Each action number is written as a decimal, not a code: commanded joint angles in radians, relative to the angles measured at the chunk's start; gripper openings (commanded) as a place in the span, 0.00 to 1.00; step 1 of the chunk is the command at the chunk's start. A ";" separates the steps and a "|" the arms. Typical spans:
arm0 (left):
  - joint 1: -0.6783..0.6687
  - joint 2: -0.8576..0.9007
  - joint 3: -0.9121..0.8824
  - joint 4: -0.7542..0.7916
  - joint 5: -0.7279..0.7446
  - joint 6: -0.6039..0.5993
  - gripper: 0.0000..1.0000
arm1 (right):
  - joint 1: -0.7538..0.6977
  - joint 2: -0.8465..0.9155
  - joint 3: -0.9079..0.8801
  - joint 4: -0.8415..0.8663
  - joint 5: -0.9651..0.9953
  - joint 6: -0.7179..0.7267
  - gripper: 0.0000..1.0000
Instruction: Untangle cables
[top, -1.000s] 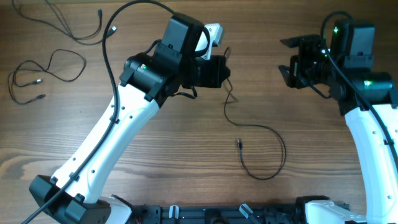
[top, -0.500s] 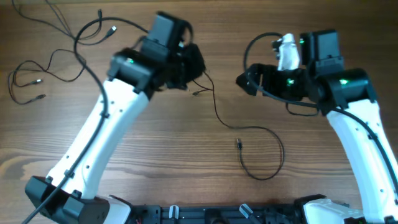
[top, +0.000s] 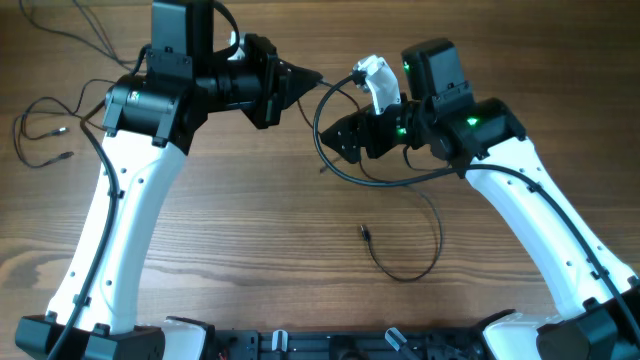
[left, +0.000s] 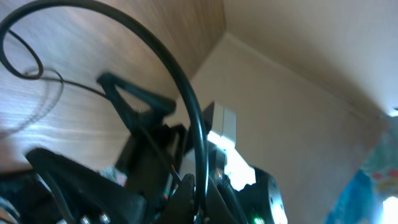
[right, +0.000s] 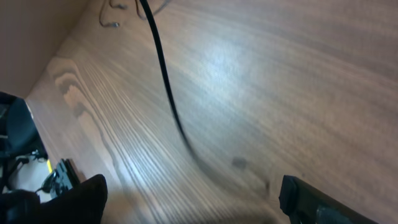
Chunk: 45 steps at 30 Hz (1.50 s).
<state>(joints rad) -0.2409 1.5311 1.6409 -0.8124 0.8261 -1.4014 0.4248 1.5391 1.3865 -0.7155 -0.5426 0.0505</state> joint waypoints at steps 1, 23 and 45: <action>0.006 -0.016 0.001 0.029 0.094 -0.077 0.04 | 0.003 0.011 0.012 0.024 0.000 -0.013 0.90; 0.062 -0.016 0.001 -0.495 -0.541 0.142 0.99 | 0.003 -0.106 0.016 0.145 -0.253 0.895 0.04; -0.056 -0.243 0.001 -0.426 -0.301 1.064 1.00 | 0.002 -0.105 0.016 0.145 0.020 1.529 0.04</action>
<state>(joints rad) -0.2955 1.3037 1.6409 -1.2415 0.5121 -0.4297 0.4248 1.4433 1.3865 -0.5758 -0.5034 1.4982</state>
